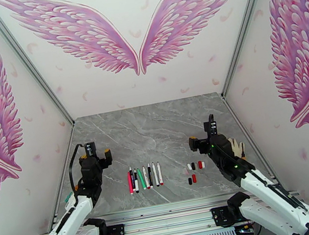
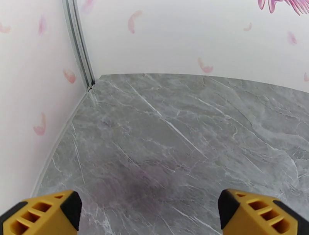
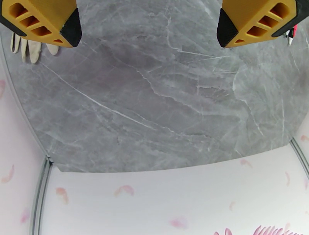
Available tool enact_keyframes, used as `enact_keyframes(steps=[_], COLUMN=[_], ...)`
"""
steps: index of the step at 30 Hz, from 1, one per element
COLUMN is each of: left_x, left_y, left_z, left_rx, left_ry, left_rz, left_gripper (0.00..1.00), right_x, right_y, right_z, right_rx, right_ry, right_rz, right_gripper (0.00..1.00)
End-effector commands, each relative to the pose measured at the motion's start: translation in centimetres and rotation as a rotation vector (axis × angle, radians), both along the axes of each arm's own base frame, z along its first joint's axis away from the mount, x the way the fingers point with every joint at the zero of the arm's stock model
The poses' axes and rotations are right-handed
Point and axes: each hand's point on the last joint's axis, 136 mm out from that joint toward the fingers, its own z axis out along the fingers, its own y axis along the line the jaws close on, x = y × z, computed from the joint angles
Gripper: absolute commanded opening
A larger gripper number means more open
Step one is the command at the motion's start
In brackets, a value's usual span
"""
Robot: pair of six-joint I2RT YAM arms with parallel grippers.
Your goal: Open the pen caps
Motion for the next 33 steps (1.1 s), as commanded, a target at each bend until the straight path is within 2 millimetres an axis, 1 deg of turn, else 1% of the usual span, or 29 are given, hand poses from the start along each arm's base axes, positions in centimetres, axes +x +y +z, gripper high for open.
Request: enact_keyframes(steps=[1,4,9,14,16,19,22,25,30,33], left_x=[0.6,1.3,2.2,3.4,3.7,4.2,4.6,5.1,6.0,6.1], left_y=[0.2,-0.3,-0.2,-0.4,-0.3,0.3,1.1,1.1,1.1,1.4], left_z=[-0.2,-0.6,-1.0,-2.5,-2.7,-2.9,-4.1,-5.2,-5.8,-5.8], left_rx=[0.026,0.015,0.057,0.048,0.059,0.030,-0.013,-0.027,-0.055,-0.069], left_ry=[-0.040,-0.062,-0.076,-0.077,-0.082,-0.093,-0.098,-0.077,-0.032,-0.034], left_rz=[-0.022,-0.056,-0.076,-0.105,-0.113,-0.121,-0.117,-0.138,-0.158,-0.157], left_gripper=[0.99,0.99,0.99,0.99,0.99,0.99,0.99,0.99,0.99,0.99], right_x=[0.9,1.3,1.5,1.8,2.0,2.4,2.9,3.3,3.9,4.2], right_y=[-0.9,-1.2,-1.3,-1.8,-2.0,-2.0,-2.1,-2.2,-2.6,-2.7], right_z=[0.1,-0.6,-1.7,-2.3,-2.5,-2.7,-2.8,-3.1,-3.2,-3.3], right_rx=[-0.040,-0.046,-0.067,-0.076,-0.078,-0.080,-0.079,-0.087,-0.105,-0.112], right_ry=[-0.039,-0.027,0.002,0.017,0.015,0.010,0.005,0.007,-0.010,-0.024], right_rz=[-0.034,-0.042,-0.028,-0.045,-0.049,-0.047,-0.050,-0.055,-0.064,-0.059], right_gripper=[0.99,0.99,0.99,0.99,0.99,0.99,0.99,0.99,0.99,0.99])
